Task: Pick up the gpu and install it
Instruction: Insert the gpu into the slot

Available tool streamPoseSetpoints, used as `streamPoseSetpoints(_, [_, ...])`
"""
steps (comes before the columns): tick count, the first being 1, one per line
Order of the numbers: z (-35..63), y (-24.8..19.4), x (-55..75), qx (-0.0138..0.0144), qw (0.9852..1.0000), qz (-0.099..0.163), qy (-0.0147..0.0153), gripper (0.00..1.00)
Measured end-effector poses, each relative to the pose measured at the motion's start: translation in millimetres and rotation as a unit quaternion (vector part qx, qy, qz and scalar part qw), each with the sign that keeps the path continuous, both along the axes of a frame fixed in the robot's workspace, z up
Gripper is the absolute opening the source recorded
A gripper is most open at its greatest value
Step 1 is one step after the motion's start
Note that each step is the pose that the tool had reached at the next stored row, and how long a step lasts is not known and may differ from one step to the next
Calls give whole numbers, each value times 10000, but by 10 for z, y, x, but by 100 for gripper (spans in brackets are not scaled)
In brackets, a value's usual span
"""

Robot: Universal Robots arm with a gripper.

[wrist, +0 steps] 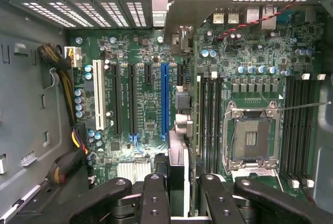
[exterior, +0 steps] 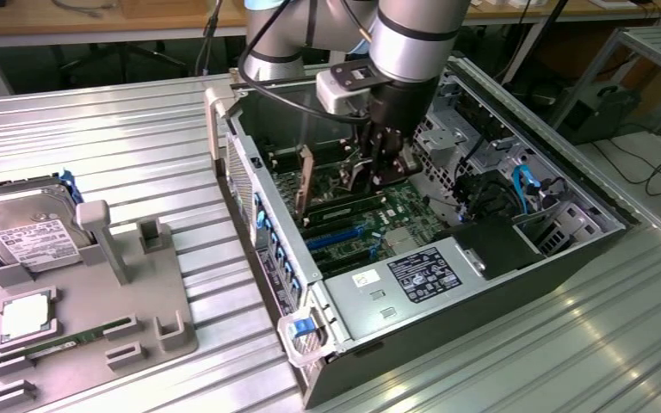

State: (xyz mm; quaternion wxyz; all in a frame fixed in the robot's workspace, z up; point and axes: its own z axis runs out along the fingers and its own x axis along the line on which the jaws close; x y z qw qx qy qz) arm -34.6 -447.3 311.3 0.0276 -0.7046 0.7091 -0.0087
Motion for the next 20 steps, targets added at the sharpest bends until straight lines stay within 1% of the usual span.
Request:
streamPoseSetpoints(9, [-42,0,0,-1,10000,0,1,28])
streamPoseSetpoints(12, [-50,0,-2,-7,10000,-1,-1,28])
streamPoseSetpoints(13, [-52,0,-13,-27,10000,-1,-33,28])
streamPoseSetpoints(14, [-55,0,-13,-38,10000,0,-37,28])
streamPoseSetpoints(15, [-57,-1,-12,-52,10000,0,-35,28])
streamPoseSetpoints(17, [-63,0,-13,-62,10000,-4,-33,28])
streamPoseSetpoints(18, [-66,0,-13,-65,10000,-4,-32,28])
streamPoseSetpoints(20, [-75,1,-17,-63,10000,-4,-29,28])
